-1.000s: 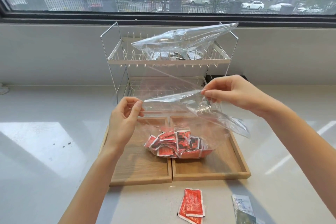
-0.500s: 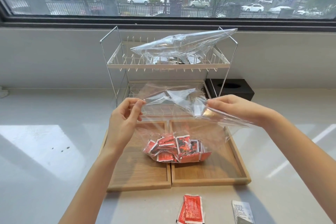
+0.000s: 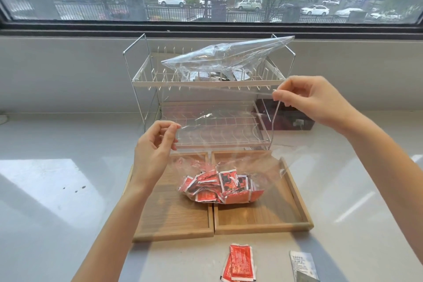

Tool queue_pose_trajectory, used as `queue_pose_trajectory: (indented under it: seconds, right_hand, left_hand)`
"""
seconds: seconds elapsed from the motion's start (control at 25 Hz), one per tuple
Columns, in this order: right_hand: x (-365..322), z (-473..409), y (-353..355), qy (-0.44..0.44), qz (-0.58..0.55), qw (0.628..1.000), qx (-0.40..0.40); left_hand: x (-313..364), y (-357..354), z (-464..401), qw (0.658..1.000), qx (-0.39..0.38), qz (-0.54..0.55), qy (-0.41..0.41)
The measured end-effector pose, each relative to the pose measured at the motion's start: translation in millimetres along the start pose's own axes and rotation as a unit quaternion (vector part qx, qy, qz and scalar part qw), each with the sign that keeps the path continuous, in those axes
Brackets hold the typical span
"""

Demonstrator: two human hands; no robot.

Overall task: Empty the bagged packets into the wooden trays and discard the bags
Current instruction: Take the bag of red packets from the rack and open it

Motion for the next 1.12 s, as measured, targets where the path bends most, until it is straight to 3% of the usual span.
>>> queue_pose_trajectory:
  seconds: [0.2, 0.48, 0.72, 0.84, 1.0, 1.12]
  right_hand:
    - [-25, 1, 8, 0.077, 0.048, 0.993, 0.078]
    - [36, 46, -2, 0.013, -0.163, 0.977, 0.134]
    - [137, 104, -81, -0.199, -0.117, 0.973, 0.018]
    - [171, 123, -136, -0.292, -0.252, 0.921, -0.054]
    - [201, 125, -161, -0.314, -0.27, 0.909, -0.052]
    - [206, 125, -160, -0.302, -0.206, 0.927, -0.079]
  left_hand:
    - [9, 8, -8, 1.0, 0.015, 0.017, -0.014]
    - [3, 9, -12, 0.998, 0.043, 0.035, 0.016]
    - [-2, 4, -18, 0.997, 0.041, 0.052, 0.035]
    - [-4, 1, -19, 0.997, 0.037, 0.055, 0.037]
    - [-3, -5, -18, 0.998, 0.021, 0.052, 0.019]
    - [-3, -7, -21, 0.998, 0.02, 0.053, 0.011]
Point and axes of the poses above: each hand's wrist, its own z-axis away from the middle knuckle, its own y-axis out of the back of the hand, x = y × z, the point moved 9 cm from there along -z, towards the middle knuckle, and after that the axes turned 12 degrees about -z, right-handed, at the moved point
